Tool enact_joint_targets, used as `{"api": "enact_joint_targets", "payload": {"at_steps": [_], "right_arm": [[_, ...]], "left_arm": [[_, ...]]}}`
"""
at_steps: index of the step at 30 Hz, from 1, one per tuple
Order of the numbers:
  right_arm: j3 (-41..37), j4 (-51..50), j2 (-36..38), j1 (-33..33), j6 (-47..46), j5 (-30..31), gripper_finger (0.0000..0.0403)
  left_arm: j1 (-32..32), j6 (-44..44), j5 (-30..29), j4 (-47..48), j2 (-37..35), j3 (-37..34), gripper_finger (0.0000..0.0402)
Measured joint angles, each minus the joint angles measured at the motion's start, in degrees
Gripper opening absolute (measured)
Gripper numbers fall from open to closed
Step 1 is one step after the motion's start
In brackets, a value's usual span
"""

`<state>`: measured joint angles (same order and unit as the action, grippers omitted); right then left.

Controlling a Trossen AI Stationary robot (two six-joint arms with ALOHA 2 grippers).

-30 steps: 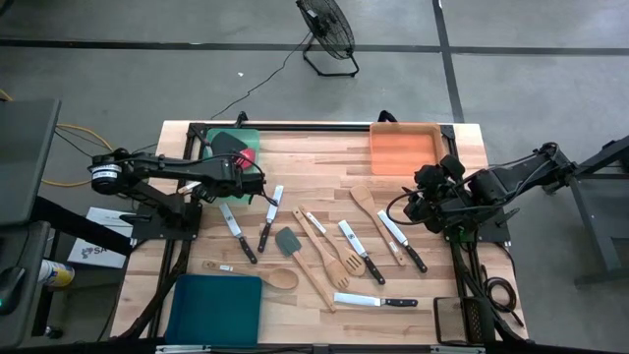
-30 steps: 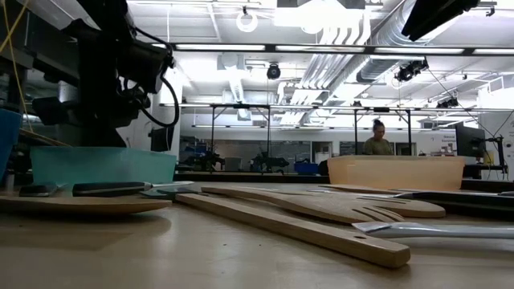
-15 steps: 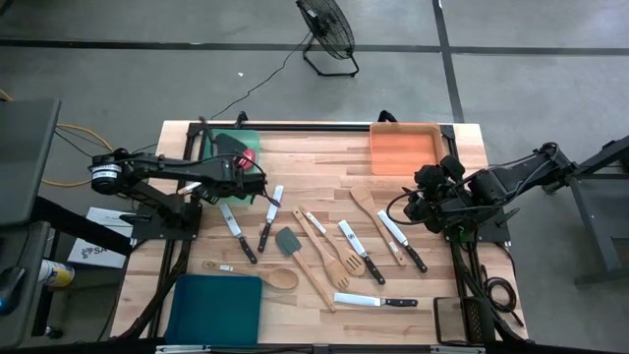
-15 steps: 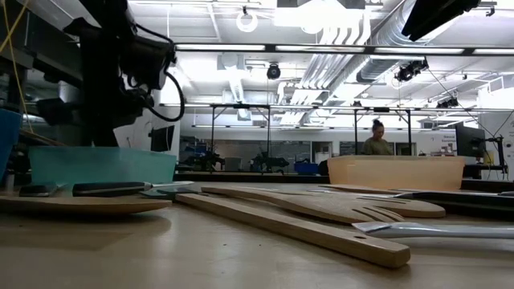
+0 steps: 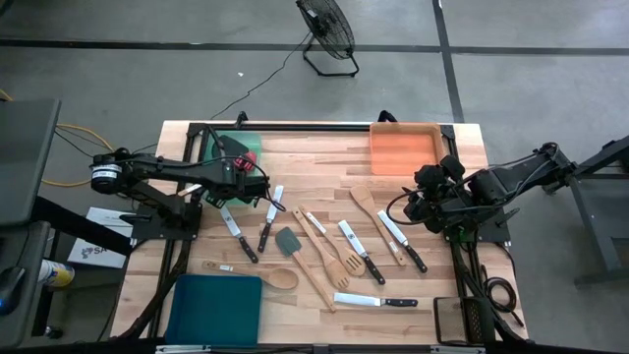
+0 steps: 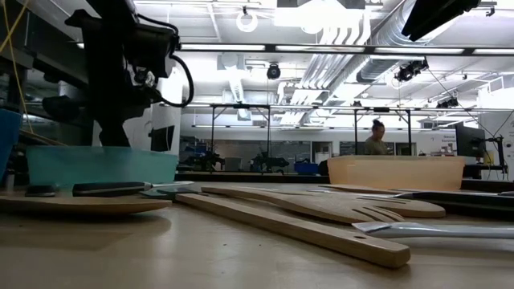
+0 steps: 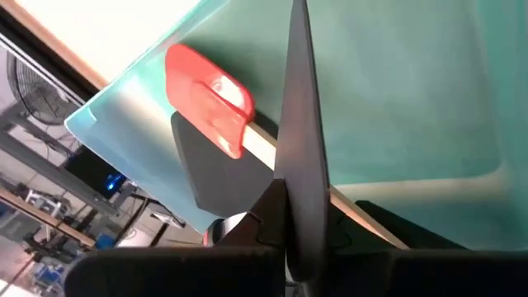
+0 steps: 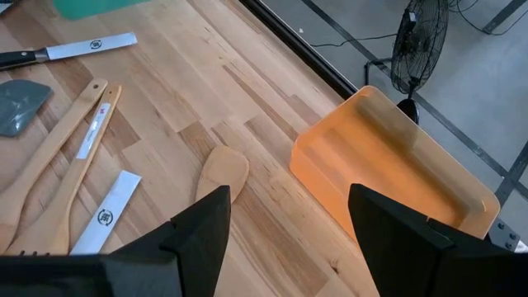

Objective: Pick & Place Kitchen Items
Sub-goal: Put the black turner spatula into the blue green bin

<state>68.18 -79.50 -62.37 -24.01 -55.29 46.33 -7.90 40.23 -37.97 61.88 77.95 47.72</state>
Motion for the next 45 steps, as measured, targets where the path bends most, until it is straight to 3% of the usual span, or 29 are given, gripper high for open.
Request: {"api": "enact_joint_targets", "payload": {"at_steps": [6, 11, 20, 24, 31, 45], "right_arm": [[0.0, 0.0, 0.0, 0.0, 0.02, 0.02, 0.0239], [0.0, -0.02, 0.0, 0.0, 0.02, 0.01, 0.0239], [0.0, -0.02, 0.0, 0.0, 0.02, 0.0, 0.0239], [0.0, -0.02, 0.0, 0.0, 0.02, -0.02, 0.0239], [0.0, -0.02, 0.0, 0.0, 0.01, -0.02, 0.0239], [0.0, -0.04, 0.0, 0.0, -0.42, -0.28, 0.0239]], "left_arm": [[0.46, 0.02, 4.16, 0.08, 0.0, 0.04, 0.0007], [0.46, -0.15, 5.63, 0.15, 0.0, 0.04, 0.0047], [0.44, -0.44, 4.1, 0.26, 0.0, 0.04, 0.013], [0.45, -1.75, 0.26, 1.07, 0.0, 0.04, 0.0151], [0.44, -3.49, -2.85, 3.88, -0.26, 0.55, 0.0156], [0.44, -7.6, -5.21, 9.79, -0.28, 10.39, 0.0157]]}}
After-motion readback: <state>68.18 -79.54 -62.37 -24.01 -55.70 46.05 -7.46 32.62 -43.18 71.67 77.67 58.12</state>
